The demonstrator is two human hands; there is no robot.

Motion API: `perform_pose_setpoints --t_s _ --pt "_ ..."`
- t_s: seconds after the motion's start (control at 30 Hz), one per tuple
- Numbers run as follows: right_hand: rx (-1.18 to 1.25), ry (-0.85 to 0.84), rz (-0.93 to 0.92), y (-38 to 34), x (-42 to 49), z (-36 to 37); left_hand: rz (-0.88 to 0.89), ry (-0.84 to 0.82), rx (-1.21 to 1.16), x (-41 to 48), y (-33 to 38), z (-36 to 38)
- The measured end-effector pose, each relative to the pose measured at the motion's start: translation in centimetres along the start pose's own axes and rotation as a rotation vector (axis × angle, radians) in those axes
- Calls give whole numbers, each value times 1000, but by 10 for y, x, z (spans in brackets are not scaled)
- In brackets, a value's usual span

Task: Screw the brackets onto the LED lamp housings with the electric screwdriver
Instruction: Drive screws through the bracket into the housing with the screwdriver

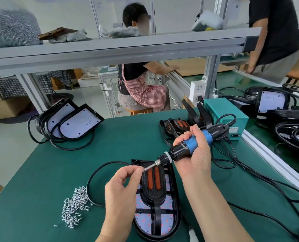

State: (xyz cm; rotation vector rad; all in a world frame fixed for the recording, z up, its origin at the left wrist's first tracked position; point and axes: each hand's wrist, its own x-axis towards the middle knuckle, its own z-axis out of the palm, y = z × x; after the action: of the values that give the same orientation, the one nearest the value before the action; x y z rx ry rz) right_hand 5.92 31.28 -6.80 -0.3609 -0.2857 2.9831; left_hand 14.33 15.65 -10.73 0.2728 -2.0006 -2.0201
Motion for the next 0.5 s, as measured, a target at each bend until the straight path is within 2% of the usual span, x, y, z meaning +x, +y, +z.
perform_pose_setpoints --t_s 0.5 --pt "-19 44 -24 4 2 -5 10 65 -1 2 -4 2"
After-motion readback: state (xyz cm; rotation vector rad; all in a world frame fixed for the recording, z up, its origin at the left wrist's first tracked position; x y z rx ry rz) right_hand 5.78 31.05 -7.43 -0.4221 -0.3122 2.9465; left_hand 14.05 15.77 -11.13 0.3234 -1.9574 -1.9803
